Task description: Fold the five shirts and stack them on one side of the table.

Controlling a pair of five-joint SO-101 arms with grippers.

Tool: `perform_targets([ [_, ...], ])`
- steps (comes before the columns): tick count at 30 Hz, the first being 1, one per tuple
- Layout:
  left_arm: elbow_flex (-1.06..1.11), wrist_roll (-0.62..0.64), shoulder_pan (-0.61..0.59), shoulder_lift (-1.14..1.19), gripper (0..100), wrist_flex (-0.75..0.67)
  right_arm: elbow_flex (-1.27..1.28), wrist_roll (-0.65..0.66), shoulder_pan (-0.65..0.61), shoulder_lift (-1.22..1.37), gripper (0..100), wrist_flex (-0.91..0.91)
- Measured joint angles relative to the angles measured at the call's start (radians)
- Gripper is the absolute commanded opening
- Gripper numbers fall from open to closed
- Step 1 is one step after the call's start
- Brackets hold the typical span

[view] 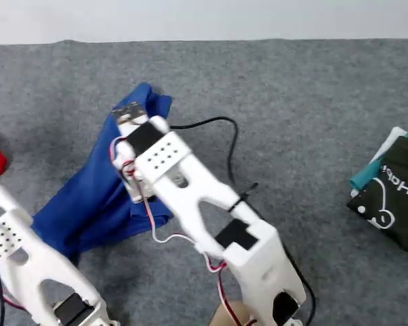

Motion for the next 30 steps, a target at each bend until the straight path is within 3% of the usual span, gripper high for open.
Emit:
perform_targets([
  [11,0.008,0.000,-0.044,0.000,23,0.000,-0.328,-0.031,-0.071,0.261,13.4,0.000],
  [23,0.008,0.000,-0.044,0.000,23,0.000,-0.374,-0.080,-0.080,0.353,13.9,0.000],
  [30,0.008,0.000,-0.044,0.000,23,0.000,-0.374,-0.104,-0.081,0.388,27.8,0.000],
])
